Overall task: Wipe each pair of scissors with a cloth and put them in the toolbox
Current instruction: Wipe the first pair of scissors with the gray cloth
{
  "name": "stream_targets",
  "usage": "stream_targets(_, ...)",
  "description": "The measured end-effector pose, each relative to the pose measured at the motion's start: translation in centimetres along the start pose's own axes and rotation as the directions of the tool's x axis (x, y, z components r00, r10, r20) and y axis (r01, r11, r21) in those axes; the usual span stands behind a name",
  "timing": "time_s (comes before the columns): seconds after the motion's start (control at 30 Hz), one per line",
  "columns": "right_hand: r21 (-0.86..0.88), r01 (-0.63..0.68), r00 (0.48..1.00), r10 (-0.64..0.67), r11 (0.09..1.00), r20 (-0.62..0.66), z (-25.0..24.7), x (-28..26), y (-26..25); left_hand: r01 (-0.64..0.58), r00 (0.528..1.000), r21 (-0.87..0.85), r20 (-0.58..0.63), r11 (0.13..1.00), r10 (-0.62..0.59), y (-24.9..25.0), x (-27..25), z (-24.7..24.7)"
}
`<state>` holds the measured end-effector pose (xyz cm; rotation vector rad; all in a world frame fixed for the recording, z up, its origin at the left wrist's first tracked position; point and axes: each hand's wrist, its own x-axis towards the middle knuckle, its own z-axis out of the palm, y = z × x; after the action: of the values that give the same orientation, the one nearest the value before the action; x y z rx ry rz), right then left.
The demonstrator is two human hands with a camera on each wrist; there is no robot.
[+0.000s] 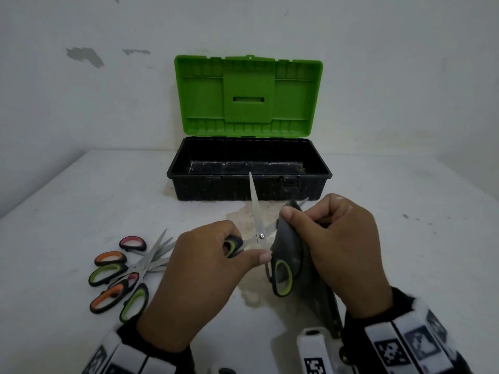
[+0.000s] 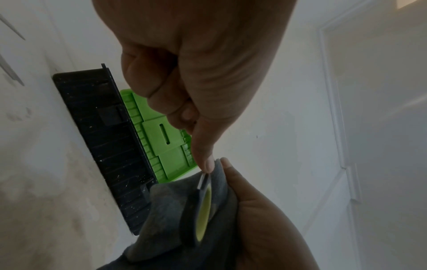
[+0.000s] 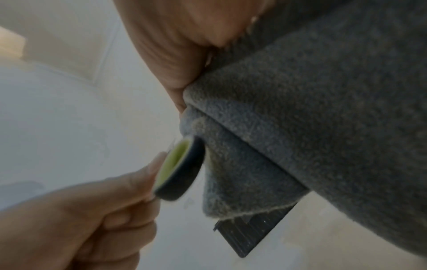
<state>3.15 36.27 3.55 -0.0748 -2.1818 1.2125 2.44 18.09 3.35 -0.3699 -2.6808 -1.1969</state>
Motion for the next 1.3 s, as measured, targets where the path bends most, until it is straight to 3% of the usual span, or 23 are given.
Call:
stream_targets(0.1,-0.002,0.033,0.998,-0.033,0.999,0.056,0.4,-0.9,-0.4,0.004,1.000,-0.010,0.000,1.000,-0.004,-0.1,0.0,-0.2)
stream_targets(0.27,0.006,-0.030,0.995,0.030,1.000,-0.093,-0.2,0.4,0.4,0.004,1.000,-0.057,0.012,0.998,-0.004,-0.2,-0.1,0.0)
stream_targets(0.43,-0.001,-0.011,1.000,0.011,1.000,-0.022,0.1,-0.4,0.1,-0.004,1.000,-0.078,0.023,0.997,0.005,-0.6,0.0,-0.5)
stream_targets(0.57,0.042,-0.055,0.989,0.060,0.998,-0.134,-0.6,0.8,0.5,-0.024,1.000,-0.097,0.016,0.995,0.026,-0.6,0.2,-0.1)
stream_targets(0.77,0.051,-0.020,1.000,0.021,0.999,-0.011,0.2,-0.2,0.1,-0.030,0.999,-0.115,0.021,0.993,0.033,-0.8,0.5,-0.5)
stream_targets(0.93,0.057,-0.053,0.990,0.060,0.997,-0.129,-0.5,1.1,0.7,-0.024,0.998,-0.104,0.060,0.994,0.030,-0.6,0.5,-0.3)
stream_targets(1.1,0.085,0.017,0.997,-0.024,0.996,0.071,0.3,-1.0,-0.4,0.056,0.987,-0.267,0.163,0.962,-0.012,-0.7,0.9,-0.7)
stream_targets(1.3,0.146,-0.013,1.000,0.013,0.989,-0.003,0.3,-0.6,0.0,0.068,0.977,-0.315,0.212,0.947,0.001,-0.3,1.0,-0.7)
